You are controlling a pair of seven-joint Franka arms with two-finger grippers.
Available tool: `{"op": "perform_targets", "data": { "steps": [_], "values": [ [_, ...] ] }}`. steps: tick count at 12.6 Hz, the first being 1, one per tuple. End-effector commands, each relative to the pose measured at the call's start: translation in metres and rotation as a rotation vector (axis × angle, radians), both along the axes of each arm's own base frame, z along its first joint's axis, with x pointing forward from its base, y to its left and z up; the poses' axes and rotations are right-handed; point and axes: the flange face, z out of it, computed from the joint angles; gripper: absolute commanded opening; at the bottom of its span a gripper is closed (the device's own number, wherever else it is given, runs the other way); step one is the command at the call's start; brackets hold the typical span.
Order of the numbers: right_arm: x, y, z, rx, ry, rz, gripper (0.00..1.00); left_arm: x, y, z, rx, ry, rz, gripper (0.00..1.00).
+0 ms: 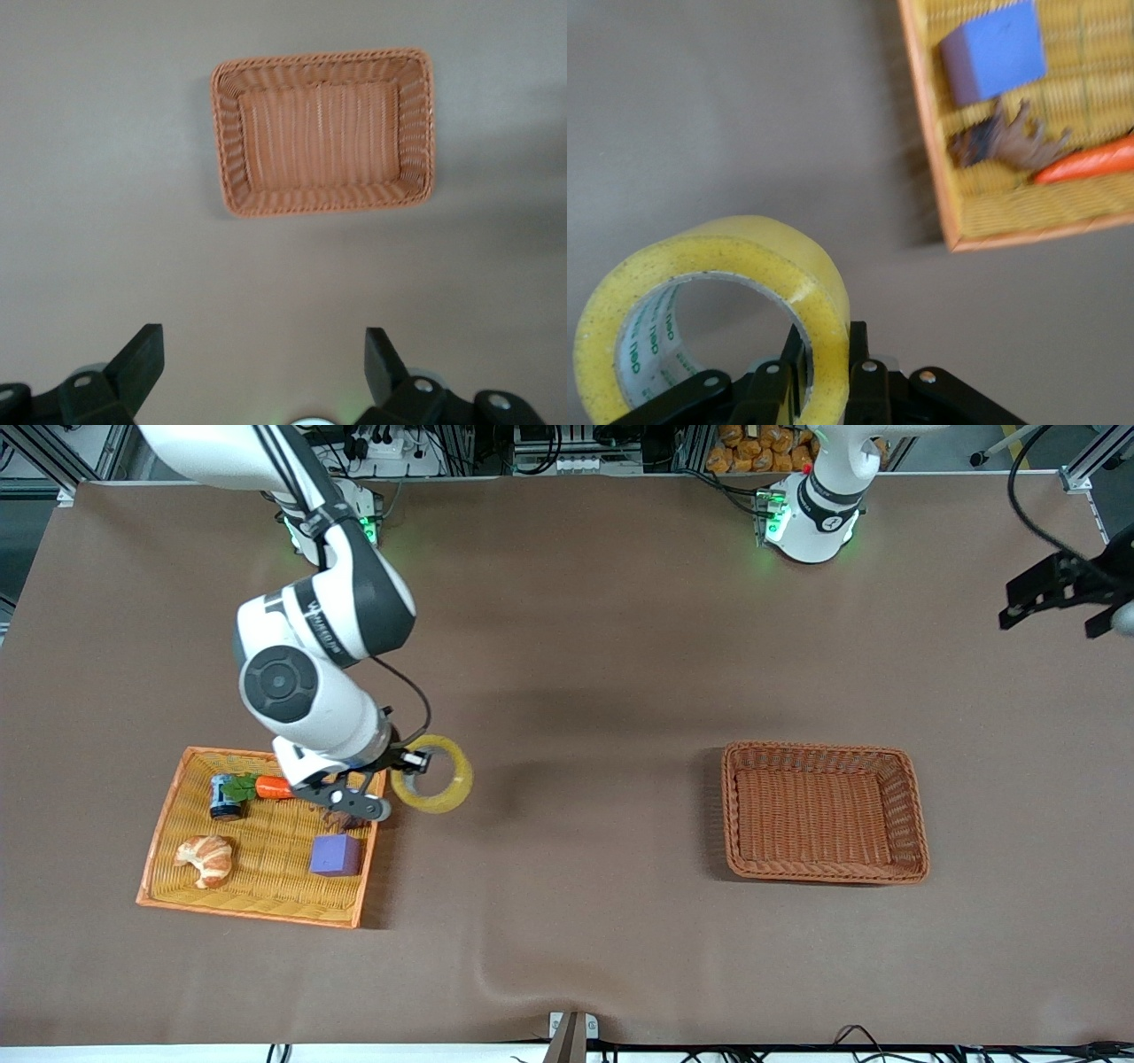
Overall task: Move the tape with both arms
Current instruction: 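Lift the tape with the right gripper while the left gripper reaches toward it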
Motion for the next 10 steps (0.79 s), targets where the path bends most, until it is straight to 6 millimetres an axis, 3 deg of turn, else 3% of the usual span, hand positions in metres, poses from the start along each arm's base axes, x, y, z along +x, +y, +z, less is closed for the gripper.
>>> {"op": "perform_targets", "data": {
  "steps": [1, 3, 5, 8, 10],
  "values": [
    [-0.011, 0.015, -0.001, 0.03, 0.024, -0.033, 0.0, 0.034, -0.04, -0.035, -0.015, -0.016, -0.06, 1.0],
    [-0.014, 0.031, -0.007, 0.051, 0.021, -0.048, 0.0, 0.054, -0.076, -0.068, -0.016, -0.016, -0.1, 1.0],
    [-0.018, 0.049, -0.024, 0.056, 0.009, -0.06, 0.0, 0.05, -0.1, -0.069, 0.006, -0.021, -0.145, 1.0],
    [-0.023, 0.087, -0.07, 0.057, -0.024, -0.113, 0.0, 0.033, -0.092, -0.04, 0.021, -0.038, -0.129, 1.0],
    [-0.028, 0.103, -0.099, 0.052, -0.031, -0.14, 0.0, 0.035, -0.088, -0.042, 0.019, -0.033, -0.12, 1.0]
  ]
}}
